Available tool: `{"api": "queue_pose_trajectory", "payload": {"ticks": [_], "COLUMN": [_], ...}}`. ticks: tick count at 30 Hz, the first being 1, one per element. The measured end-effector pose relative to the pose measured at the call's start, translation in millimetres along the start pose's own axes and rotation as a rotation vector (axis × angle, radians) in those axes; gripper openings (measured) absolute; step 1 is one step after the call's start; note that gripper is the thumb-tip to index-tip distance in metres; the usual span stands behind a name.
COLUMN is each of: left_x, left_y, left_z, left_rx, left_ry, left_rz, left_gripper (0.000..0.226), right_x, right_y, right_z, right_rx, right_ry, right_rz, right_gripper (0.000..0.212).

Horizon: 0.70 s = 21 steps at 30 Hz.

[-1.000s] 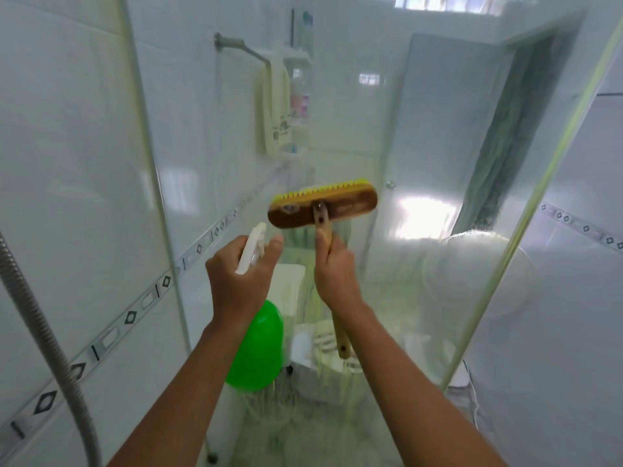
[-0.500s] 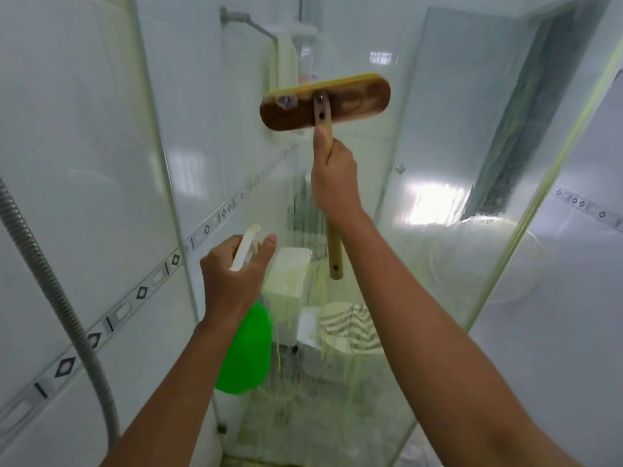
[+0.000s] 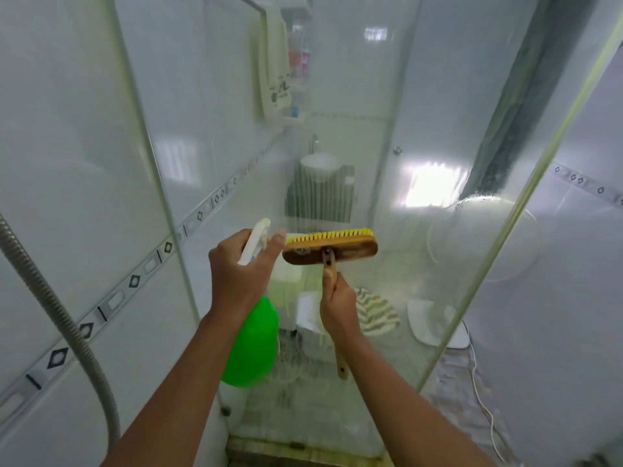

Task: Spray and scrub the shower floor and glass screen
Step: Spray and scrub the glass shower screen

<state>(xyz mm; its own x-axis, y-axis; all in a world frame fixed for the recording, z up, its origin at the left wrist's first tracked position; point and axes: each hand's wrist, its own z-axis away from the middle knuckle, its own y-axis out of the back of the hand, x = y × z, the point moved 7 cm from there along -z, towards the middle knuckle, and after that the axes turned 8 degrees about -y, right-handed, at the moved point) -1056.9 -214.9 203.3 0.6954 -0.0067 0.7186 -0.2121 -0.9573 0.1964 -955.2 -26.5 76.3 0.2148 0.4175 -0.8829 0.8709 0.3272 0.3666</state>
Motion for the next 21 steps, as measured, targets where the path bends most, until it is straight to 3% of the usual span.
{"api": "queue_pose_trajectory", "payload": {"ticks": [5, 8, 13, 18, 21], "left_x": [5, 3, 11, 16, 22], "left_y": [-30, -51, -69, -81, -81], "left_z": [3, 11, 9, 5, 3], "left_rx": [-0.096, -0.133, -0.160, -0.094, -0.061], "left_ry": [0.034, 0.090, 0.035, 0.007, -0.023], "left_rz": [0.031, 0.081, 0.091, 0.112, 0.089], "left_gripper": [0.054, 0.065, 0.058, 0.071, 0.066], "right_x": [-131, -179, -197, -191, -173], "right_y": [84, 137, 170, 160, 141], "right_z": [-71, -100, -115, -111, -103], "right_rx": [0.149, 0.193, 0.216, 0.197, 0.186], "right_ry": [0.140, 0.145, 0.189, 0.212, 0.229], "right_rz": [-0.125, -0.193, -0.202, -0.176, -0.097], "right_gripper": [0.046, 0.052, 0.052, 0.049, 0.046]}}
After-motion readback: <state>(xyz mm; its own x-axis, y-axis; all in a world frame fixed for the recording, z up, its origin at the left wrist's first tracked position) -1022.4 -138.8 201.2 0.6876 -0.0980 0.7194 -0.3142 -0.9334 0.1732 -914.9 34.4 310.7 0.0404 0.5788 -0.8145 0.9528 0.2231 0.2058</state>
